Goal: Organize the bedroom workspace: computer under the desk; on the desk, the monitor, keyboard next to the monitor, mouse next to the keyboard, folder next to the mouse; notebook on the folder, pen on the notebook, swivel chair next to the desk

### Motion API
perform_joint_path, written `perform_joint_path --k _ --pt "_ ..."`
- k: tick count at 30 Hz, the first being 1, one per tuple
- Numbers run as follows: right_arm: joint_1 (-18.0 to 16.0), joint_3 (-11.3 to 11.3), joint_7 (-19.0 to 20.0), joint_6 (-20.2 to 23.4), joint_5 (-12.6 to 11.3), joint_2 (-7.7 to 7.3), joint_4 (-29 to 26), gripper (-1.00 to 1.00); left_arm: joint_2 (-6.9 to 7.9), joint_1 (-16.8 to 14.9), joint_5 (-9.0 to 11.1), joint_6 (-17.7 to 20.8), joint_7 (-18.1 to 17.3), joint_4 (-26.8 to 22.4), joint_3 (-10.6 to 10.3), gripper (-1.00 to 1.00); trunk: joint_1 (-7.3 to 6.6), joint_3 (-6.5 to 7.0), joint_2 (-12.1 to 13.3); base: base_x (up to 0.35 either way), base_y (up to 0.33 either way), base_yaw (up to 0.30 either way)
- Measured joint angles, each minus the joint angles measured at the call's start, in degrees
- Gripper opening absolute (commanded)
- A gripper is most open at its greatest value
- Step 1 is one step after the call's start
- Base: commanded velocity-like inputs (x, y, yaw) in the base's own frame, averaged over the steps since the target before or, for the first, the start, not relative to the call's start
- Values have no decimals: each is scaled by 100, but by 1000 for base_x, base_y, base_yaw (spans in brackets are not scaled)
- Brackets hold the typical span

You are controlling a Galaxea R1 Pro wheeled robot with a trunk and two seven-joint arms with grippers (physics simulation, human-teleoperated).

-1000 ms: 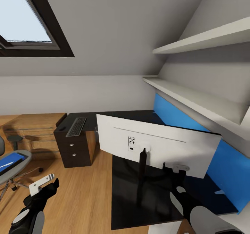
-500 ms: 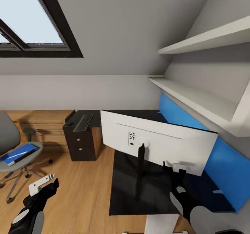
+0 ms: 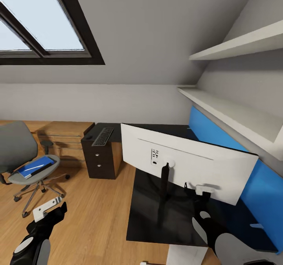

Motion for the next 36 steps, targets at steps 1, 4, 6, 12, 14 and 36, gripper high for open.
perform_joint_path --k 1,4,6,12,14,36 --pt "0 0 0 1 0 0 0 100 0 0 0 0 0 2 -2 100 0 0 0 0 -1 3" --pt "1 -5 1 -2 0 0 0 100 -4 0 0 0 0 6 -7 100 0 0 0 0 0 1" --pt "0 -7 7 -11 3 -4 0 100 -8 0 -3 0 0 8 -10 100 0 0 0 0 0 0" --pt "2 -1 8 -14 7 -18 0 100 -8 0 -7 0 0 9 -16 100 -2 0 0 88 -14 0" --pt "1 -13 9 -17 1 -24 1 100 -8 0 -8 0 0 9 -17 100 -3 0 -1 246 -58 0" --pt "0 -22 4 -4 -3 -44 33 100 -9 0 -9 0 0 9 -18 100 0 0 0 58 -15 0"
